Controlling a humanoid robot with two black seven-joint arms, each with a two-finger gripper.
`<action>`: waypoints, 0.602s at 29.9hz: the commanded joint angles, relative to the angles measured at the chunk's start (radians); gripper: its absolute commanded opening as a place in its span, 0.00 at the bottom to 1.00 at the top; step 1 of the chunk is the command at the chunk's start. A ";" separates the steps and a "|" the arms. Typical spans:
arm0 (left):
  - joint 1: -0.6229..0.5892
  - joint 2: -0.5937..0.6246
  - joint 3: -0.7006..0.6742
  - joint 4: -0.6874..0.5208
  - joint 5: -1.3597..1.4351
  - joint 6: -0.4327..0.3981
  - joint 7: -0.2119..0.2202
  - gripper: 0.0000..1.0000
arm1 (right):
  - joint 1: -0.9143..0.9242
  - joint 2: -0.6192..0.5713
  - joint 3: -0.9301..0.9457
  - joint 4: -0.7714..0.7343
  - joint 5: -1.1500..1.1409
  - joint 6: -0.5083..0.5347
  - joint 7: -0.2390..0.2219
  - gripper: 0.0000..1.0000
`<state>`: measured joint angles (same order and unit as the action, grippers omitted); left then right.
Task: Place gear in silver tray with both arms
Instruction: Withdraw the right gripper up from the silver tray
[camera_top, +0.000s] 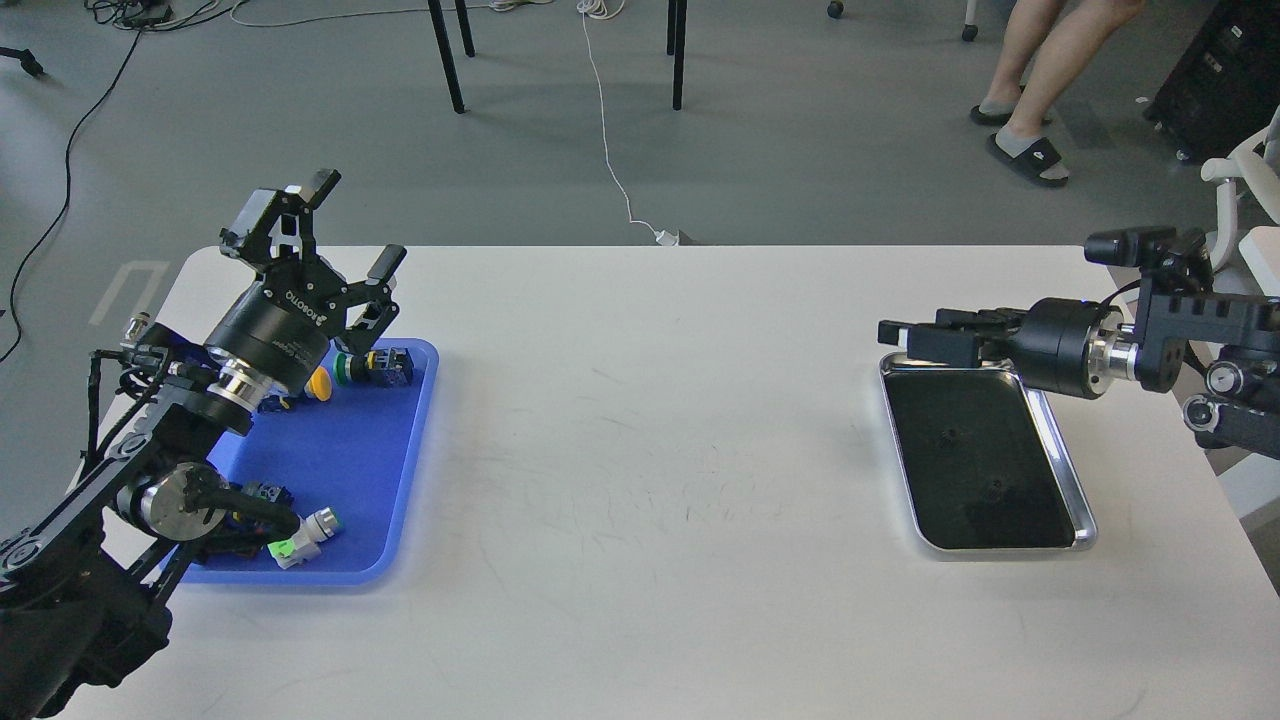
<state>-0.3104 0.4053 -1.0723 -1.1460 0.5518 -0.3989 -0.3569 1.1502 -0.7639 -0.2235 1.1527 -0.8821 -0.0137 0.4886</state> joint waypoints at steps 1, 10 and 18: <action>0.004 -0.010 0.002 0.002 0.002 0.000 0.001 0.98 | -0.144 0.078 0.226 -0.008 0.285 0.000 0.000 0.98; 0.039 -0.054 0.000 0.003 0.051 0.008 0.001 0.98 | -0.388 0.248 0.552 -0.016 0.657 -0.002 0.000 0.99; 0.094 -0.109 -0.023 0.012 0.115 0.008 0.001 0.98 | -0.512 0.360 0.704 -0.077 0.663 -0.002 0.000 0.99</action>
<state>-0.2333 0.3128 -1.0868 -1.1374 0.6404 -0.3911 -0.3559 0.6715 -0.4420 0.4290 1.1021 -0.2203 -0.0165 0.4885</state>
